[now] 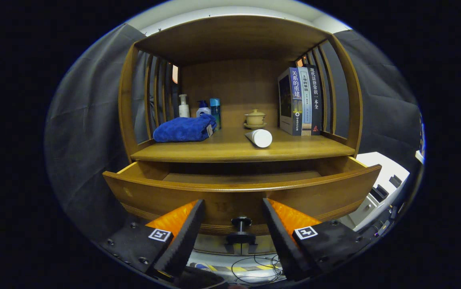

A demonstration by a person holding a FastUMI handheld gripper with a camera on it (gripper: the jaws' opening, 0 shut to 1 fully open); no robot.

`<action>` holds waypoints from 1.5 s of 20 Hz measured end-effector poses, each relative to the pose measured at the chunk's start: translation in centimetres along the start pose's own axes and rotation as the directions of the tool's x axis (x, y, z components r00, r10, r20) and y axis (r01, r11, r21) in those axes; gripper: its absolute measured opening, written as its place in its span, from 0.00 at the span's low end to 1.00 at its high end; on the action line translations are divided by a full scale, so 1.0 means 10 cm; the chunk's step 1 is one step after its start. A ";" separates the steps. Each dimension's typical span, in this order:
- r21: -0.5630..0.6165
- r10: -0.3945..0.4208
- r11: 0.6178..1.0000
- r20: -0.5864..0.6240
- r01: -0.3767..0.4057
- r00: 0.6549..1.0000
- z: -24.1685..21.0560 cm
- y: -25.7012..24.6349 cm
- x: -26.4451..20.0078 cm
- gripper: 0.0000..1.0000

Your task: Pull open the drawer, take out the items inside it, and place them on the countertop above the cabinet.

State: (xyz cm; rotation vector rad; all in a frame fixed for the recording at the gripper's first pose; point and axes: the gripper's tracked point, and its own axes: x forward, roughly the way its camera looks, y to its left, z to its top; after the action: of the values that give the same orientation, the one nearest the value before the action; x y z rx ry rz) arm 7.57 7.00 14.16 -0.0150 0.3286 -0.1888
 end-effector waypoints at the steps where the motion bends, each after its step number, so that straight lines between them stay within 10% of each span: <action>1: -0.002 -0.007 1.000 0.001 0.007 1.000 0.01 -0.01 0.07 0.96; 19: 0.027 -0.063 0.998 0.015 0.062 0.998 0.20 -0.02 0.78 0.96; 30: 0.018 0.007 1.000 0.092 -0.009 0.996 0.33 0.10 0.36 0.97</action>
State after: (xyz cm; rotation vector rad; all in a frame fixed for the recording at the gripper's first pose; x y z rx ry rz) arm 12.15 7.21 16.07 -0.0042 0.2347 -0.1824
